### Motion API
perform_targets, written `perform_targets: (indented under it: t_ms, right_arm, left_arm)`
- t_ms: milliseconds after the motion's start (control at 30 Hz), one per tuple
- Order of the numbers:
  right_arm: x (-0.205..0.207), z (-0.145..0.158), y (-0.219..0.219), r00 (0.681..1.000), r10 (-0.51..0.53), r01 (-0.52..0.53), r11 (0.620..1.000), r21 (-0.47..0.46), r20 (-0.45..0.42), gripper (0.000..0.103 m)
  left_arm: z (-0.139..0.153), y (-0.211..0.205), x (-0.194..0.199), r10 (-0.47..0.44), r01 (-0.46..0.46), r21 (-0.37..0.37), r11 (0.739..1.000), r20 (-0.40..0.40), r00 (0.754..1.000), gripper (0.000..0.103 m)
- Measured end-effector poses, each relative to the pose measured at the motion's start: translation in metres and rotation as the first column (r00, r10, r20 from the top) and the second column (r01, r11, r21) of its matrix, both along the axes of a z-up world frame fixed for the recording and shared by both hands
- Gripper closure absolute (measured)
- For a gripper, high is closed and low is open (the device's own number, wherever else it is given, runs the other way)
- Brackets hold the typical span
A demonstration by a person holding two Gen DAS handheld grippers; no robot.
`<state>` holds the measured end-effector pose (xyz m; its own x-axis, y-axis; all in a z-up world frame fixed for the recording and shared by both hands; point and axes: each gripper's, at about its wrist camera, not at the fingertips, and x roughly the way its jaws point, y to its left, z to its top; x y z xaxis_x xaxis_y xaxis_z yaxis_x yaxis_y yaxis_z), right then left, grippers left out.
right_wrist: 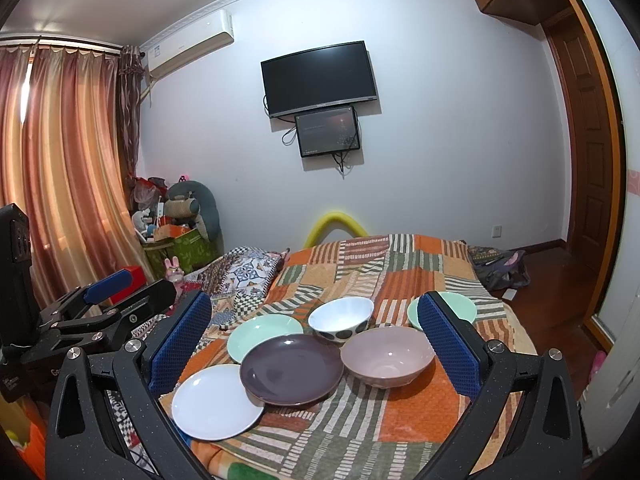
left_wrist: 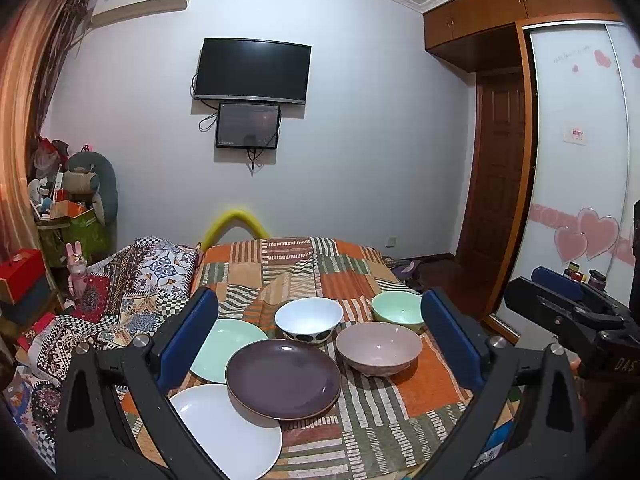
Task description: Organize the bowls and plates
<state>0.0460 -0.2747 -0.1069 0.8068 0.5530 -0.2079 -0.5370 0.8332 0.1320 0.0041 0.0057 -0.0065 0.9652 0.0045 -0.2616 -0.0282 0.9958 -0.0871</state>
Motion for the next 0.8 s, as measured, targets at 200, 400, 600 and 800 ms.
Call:
perform_targets:
  t_ms: [200, 400, 600, 800]
  right_arm:
    - [0.0007, -0.0002, -0.0003, 1.000, -0.001, 0.001, 1.000, -0.001, -0.002, 0.000]
    - [0.0014, -0.0007, -0.0009, 1.000, -0.001, 0.001, 1.000, -0.001, -0.002, 0.000]
    - [0.0016, -0.0008, -0.0011, 1.000, -0.001, 0.001, 1.000, -0.002, -0.004, 0.000]
    - [0.0025, -0.0014, -0.0012, 1.000, -0.002, 0.002, 1.000, -0.002, -0.005, 0.000]
  left_arm:
    - [0.0006, -0.0006, 0.0006, -0.001, 0.001, -0.003, 1.000, 0.000, 1.000, 0.000]
    - [0.0006, -0.0004, 0.0009, -0.003, 0.003, -0.005, 1.000, -0.001, 1.000, 0.000]
    - [0.0008, -0.0011, 0.0011, -0.004, 0.004, -0.006, 1.000, -0.001, 1.000, 0.000]
    - [0.0014, -0.0010, 0.0031, -0.008, 0.008, -0.010, 1.000, -0.005, 1.000, 0.000]
